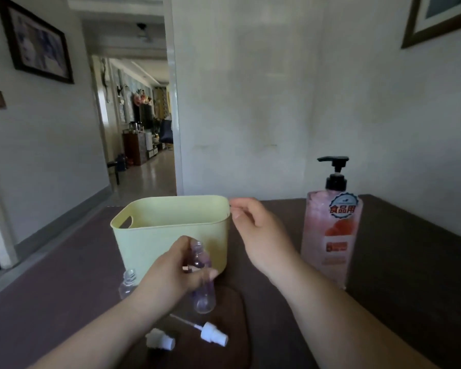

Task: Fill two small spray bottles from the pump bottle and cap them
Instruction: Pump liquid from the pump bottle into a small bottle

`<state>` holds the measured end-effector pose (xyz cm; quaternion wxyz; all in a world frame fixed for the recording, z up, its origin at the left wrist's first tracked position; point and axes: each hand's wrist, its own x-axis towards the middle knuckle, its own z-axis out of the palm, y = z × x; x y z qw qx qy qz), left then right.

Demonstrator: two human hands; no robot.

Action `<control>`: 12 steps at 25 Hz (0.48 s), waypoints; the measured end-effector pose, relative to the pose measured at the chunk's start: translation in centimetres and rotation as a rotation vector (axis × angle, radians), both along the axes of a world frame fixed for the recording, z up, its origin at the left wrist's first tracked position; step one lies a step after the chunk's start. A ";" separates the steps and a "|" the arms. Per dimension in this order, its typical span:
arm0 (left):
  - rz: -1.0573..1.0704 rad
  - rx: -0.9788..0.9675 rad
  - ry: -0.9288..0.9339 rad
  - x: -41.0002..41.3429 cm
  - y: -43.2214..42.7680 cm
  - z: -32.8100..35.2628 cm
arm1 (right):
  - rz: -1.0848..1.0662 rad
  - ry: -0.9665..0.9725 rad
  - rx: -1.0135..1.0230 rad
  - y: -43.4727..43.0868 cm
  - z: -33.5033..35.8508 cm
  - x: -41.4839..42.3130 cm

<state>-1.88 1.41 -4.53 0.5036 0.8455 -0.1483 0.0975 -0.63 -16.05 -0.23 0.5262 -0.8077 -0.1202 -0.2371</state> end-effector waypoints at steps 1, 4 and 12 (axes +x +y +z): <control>-0.028 -0.011 -0.039 0.4 -0.8 1.2 | -0.016 -0.063 -0.030 -0.7 1.5 0.0; -0.120 -0.088 -0.092 1.6 -4.4 4.9 | -0.097 -0.221 -0.103 -3.5 6.4 0.1; -0.130 -0.031 -0.115 6.2 -14.3 9.6 | -0.430 -0.175 -0.310 -12.5 12.0 3.6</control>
